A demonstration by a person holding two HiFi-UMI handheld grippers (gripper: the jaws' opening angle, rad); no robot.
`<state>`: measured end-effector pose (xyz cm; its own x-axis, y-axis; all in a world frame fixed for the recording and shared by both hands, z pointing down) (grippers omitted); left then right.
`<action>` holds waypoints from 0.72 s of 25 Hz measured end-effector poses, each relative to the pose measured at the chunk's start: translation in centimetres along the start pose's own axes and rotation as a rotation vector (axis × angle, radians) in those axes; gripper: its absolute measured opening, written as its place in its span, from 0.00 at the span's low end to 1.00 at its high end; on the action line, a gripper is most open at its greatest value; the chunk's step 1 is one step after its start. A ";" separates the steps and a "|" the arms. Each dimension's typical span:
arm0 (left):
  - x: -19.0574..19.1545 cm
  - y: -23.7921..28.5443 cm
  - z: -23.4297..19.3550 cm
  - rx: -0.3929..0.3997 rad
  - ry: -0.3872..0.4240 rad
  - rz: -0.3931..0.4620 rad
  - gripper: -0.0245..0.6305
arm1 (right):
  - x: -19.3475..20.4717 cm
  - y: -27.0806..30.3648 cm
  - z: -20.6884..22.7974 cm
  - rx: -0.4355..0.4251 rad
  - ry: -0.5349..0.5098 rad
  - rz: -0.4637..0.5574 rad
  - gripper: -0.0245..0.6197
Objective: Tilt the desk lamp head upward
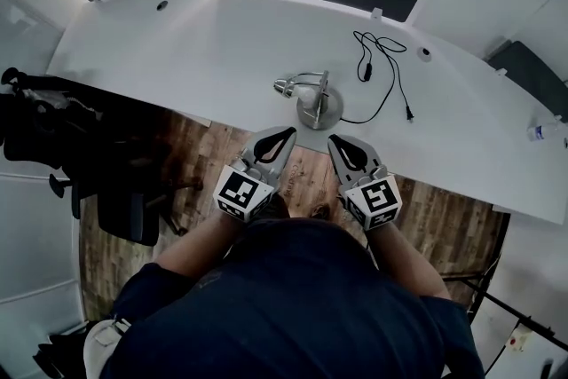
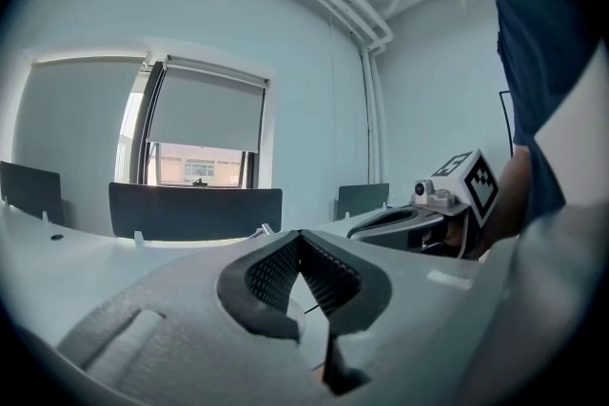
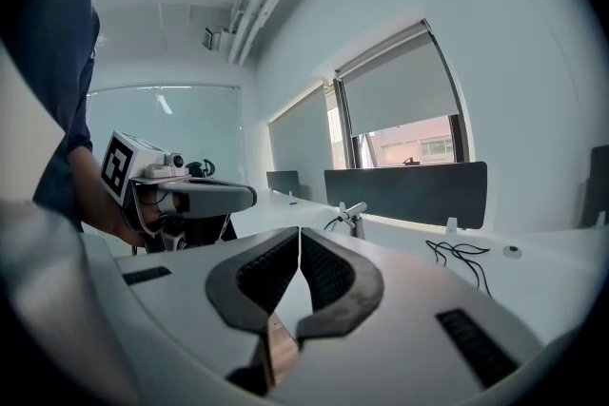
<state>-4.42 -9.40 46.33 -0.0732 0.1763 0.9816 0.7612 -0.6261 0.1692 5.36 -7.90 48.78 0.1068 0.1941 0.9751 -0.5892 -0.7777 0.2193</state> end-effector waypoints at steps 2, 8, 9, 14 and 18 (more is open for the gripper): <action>0.3 0.6 -1.0 0.002 0.009 -0.011 0.05 | 0.4 0.8 0.5 0.020 0.011 -0.019 0.06; 2.1 3.3 -4.1 0.022 0.057 -0.083 0.05 | 1.8 3.4 1.8 0.058 0.019 -0.065 0.06; 2.4 3.8 -4.5 0.027 0.073 -0.091 0.05 | 2.1 3.8 2.1 0.066 0.019 -0.073 0.06; 2.9 5.5 -6.5 0.046 0.134 -0.128 0.05 | 3.2 6.0 3.1 0.100 0.025 -0.102 0.09; 3.7 6.6 -8.3 0.043 0.185 -0.173 0.05 | 4.4 7.7 4.1 0.127 0.022 -0.138 0.16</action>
<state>-4.95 -19.19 51.79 -0.3184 0.1338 0.9385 0.7533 -0.5652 0.3361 4.58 -15.45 54.86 0.1612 0.3162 0.9349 -0.4644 -0.8116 0.3546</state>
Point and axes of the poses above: the fingertips, and each gripper's own axes: y forward along the fingers, z to its right, x out of its underside, the point moved 2 cm from there along -y, backward along the fingers, and after that the axes turned 5 degrees about -y, right-handed, at the moved point
